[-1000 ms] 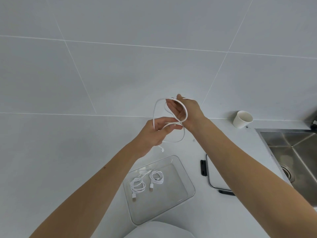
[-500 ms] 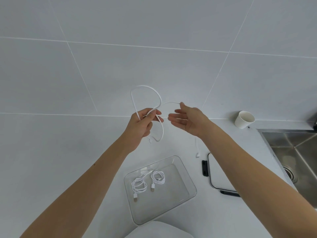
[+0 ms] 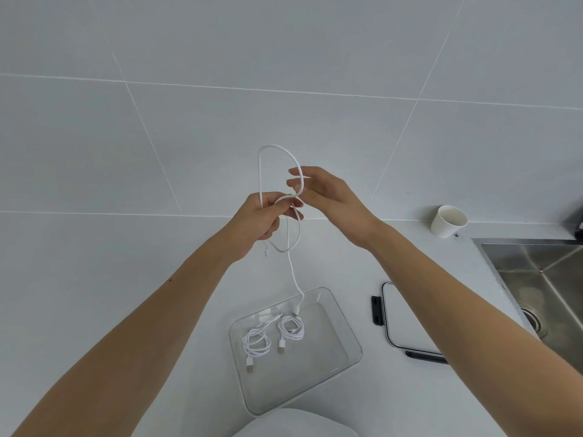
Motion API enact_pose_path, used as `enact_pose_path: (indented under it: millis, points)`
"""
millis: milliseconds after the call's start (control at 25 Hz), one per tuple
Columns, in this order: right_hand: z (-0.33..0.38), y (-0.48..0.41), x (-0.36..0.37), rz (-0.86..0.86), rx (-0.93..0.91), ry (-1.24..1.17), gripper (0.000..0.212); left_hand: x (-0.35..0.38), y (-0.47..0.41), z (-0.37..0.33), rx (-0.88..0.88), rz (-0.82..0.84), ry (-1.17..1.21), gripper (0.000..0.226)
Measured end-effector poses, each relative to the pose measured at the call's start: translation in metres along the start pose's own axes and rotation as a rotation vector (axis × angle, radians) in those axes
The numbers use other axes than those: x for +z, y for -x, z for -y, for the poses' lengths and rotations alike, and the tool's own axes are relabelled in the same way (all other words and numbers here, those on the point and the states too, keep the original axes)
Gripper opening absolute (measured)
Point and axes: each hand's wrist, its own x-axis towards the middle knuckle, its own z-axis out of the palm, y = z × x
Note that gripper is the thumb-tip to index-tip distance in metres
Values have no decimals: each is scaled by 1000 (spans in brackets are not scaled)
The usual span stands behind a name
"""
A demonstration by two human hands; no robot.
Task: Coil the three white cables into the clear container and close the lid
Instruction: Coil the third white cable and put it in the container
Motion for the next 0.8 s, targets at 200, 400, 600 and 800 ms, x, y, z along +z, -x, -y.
enact_pose_path:
  millis: [200,400,600,800]
  points:
    - [28,-10,14,-109,-150,46,32,-6,-3,-16,-58,-58,-70,28]
    - [52,-44,14,-282,-291,464,24,-4,1,-32,-6,-8,-142,25]
    - [62,-60,-11,-400,-265,506,31,-14,7,-33,224,-220,-123,16]
    - [66,-70,-26,-502,-224,439,34,-17,20,-36,189,55,-132,38]
